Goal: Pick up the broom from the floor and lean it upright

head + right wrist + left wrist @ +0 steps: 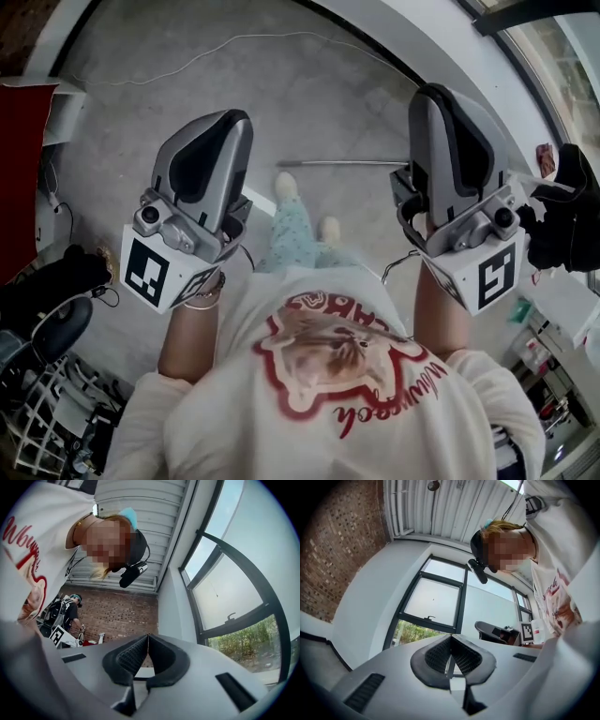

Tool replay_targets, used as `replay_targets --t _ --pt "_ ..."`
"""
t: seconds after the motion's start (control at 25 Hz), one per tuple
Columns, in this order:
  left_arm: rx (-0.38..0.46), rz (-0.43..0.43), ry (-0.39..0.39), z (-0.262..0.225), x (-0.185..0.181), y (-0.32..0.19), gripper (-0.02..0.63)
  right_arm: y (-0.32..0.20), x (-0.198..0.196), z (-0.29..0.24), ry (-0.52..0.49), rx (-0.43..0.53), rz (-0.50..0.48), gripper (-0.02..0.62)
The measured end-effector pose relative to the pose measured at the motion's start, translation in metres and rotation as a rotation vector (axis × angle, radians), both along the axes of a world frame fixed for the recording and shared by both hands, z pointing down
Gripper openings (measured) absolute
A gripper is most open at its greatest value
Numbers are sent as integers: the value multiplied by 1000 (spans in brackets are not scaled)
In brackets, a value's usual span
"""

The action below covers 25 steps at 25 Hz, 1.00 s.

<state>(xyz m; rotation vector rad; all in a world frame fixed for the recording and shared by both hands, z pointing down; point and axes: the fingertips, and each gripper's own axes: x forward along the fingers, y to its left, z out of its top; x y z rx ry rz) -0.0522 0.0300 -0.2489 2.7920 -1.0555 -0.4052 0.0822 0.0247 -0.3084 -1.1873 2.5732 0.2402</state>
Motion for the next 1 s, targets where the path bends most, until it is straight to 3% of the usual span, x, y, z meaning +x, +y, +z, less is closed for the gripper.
replay_targets --t 0.2,0.36,0.68,0.88,1.0 --pt "5 64 -12 31 5 -26 17 -36 -14 34 66 -12 23 25" --pt "-55 12 -12 74 6 -49 17 -46 -25 89 114 -83 -69 25" --pt "-90 -94 22 175 9 -75 17 -47 -39 263 128 -280 -237 25" --pt "-112 -109 36 250 -3 -75 17 -32 -85 402 282 -336 -399 26" --pt "-128 -97 12 294 -7 -72 17 -6 -107 493 404 -442 -530 26"
